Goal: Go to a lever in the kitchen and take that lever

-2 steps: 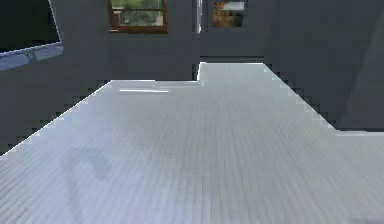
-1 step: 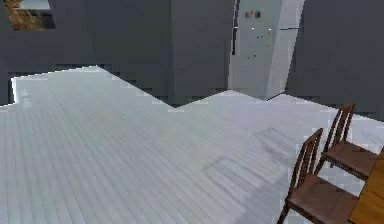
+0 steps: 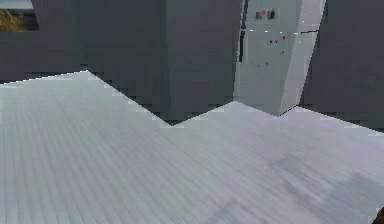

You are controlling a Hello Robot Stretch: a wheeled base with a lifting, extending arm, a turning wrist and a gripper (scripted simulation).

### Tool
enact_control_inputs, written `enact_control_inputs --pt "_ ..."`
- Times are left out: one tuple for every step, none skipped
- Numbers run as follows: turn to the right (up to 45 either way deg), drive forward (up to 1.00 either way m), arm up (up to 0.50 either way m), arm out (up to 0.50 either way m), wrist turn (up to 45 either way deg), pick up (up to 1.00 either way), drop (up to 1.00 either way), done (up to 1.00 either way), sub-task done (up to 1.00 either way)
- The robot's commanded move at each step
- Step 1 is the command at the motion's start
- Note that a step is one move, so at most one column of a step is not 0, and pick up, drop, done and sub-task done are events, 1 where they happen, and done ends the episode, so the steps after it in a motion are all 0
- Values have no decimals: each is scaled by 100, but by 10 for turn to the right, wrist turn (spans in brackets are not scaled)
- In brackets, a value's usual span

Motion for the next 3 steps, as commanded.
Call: enact_control_inputs --pt "-180 0 0 0 0 0 0 0 0" --pt "450 0 0 0 0 0 0 0 0" --pt "30 0 0 0 0 0 0 0 0"
